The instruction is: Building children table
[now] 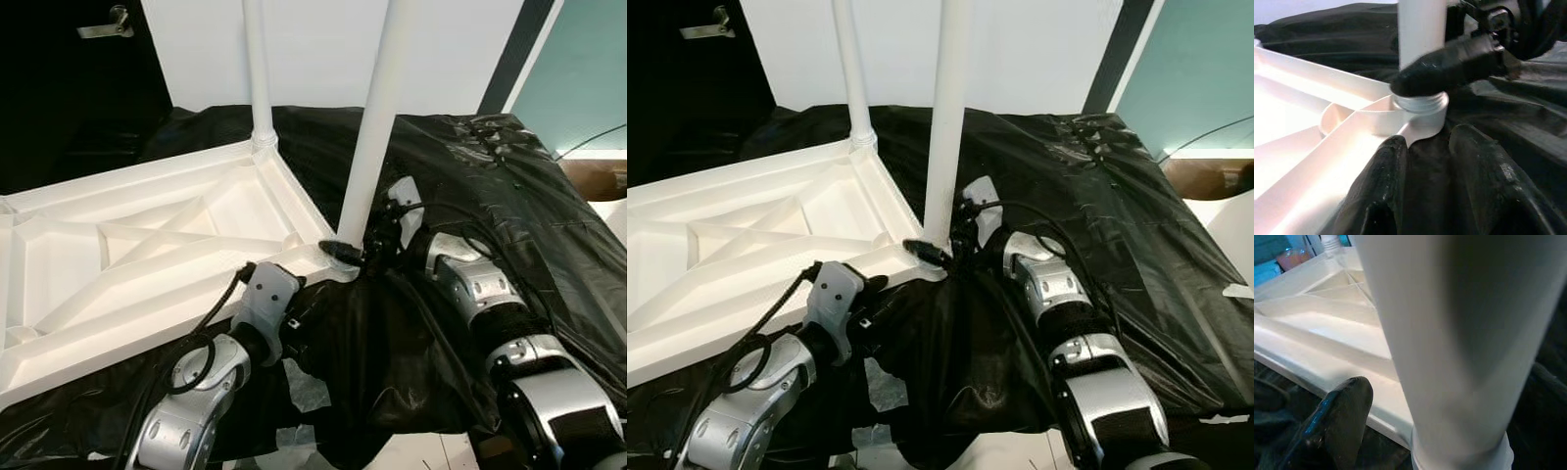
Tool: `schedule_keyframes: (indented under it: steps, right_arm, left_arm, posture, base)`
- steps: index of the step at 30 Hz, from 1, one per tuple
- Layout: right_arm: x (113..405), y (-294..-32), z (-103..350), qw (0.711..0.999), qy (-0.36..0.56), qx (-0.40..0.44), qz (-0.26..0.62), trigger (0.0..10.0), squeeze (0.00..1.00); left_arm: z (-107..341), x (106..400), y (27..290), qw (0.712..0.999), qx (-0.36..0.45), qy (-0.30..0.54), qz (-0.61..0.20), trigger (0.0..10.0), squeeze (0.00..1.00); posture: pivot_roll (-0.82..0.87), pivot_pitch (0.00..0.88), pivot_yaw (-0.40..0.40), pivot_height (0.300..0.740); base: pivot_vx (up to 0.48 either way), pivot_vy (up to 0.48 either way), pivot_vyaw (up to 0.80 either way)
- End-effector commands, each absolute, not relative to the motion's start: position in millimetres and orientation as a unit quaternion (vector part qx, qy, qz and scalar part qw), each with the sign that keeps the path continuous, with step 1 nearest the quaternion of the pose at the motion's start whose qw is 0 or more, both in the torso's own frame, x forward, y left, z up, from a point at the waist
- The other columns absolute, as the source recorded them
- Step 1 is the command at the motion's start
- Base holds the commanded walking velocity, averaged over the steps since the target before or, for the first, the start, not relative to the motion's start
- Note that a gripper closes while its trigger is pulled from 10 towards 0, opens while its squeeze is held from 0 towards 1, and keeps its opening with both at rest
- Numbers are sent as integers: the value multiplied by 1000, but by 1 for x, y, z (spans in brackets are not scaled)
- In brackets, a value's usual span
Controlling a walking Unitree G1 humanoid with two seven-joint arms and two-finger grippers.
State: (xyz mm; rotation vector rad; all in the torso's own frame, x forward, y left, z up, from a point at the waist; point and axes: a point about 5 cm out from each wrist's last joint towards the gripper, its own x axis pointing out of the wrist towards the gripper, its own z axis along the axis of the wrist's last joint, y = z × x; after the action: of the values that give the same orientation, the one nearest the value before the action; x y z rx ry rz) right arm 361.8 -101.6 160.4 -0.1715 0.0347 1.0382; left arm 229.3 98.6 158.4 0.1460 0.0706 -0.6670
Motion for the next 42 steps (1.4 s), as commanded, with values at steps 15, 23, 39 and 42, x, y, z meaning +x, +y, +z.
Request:
schedule_keyframes:
  steps: [15,23,39,42]
  right_arm:
    - [370,-110,156,855,34,-117,504,0,0]
    - [370,-112,151,885,25,-100,455,10000,0]
    - [357,-88,118,959,54,0,277,10000,0]
    - [351,-82,114,963,56,7,263,10000,0]
  left_arm:
    - [159,231,94,942,70,31,-327,10000,0]
    - [158,230,94,940,71,34,-332,10000,0]
    - [157,228,91,937,70,40,-341,10000,0]
    - [157,228,92,937,70,40,-341,10000,0]
  posture:
    - [144,25,-58,740]
    - [141,26,-52,740]
    - [136,34,-45,740]
    - [135,37,-45,740]
  base:
    - [0,0,0]
    - [0,0,0]
    - [0,0,0]
    - [0,0,0]
